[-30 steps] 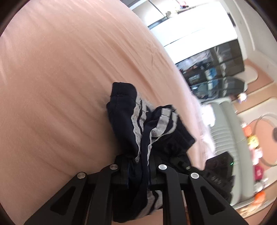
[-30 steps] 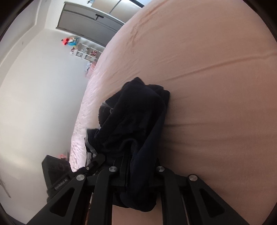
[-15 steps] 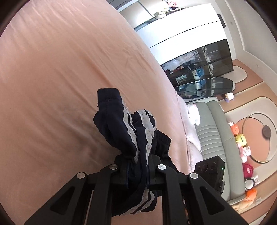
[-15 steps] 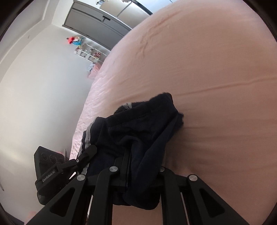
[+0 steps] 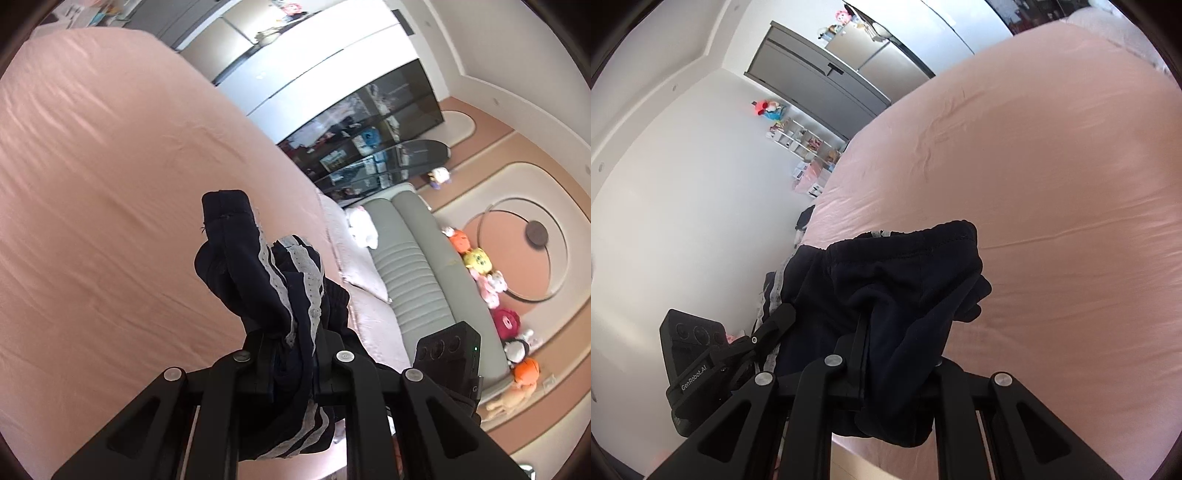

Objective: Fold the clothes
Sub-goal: 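Lift the folded shorts bundle off the bed with both grippers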

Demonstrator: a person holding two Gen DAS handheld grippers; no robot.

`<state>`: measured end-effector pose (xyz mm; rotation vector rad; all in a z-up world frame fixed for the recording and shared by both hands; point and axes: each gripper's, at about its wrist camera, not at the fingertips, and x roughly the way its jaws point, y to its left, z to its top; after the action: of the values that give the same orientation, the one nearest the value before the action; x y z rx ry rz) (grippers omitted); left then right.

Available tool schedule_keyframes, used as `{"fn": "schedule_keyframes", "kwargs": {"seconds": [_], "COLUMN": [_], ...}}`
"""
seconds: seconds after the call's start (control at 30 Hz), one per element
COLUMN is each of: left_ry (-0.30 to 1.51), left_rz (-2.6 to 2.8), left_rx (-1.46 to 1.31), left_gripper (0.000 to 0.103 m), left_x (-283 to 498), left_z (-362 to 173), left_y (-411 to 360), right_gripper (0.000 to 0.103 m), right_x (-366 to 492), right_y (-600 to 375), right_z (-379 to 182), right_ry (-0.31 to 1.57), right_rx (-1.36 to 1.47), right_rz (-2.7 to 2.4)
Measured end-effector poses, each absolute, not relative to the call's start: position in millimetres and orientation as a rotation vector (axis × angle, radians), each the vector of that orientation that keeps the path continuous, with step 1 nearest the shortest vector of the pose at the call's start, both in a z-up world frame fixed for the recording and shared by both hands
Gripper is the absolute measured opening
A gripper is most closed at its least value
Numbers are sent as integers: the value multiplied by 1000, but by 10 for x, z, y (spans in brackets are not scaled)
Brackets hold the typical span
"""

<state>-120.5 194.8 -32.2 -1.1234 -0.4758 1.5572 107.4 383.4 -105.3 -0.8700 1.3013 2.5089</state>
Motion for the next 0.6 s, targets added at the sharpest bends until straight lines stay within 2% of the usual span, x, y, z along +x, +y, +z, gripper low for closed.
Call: {"fn": "schedule_keyframes", "kwargs": {"seconds": [0.33,0.5,0.6], "left_ry": [-363,-321,-293], "left_rz": [1472,1449,1440], "left_rx": [-1001,-941,-926], "left_gripper": [11,11,11], "left_x": [-528,-290,-187], "left_z": [494,789,877], "left_y": [1797,1774,1815], "right_gripper": [9,9,9], "right_x": [1870,2333,2320], "right_y": [3328,3212,3188], "right_z": [79,410,540], "right_ry": [1042,1022,1016], "right_rx": [-785,-719,-702], "right_rz": [2532,2522,2514]}}
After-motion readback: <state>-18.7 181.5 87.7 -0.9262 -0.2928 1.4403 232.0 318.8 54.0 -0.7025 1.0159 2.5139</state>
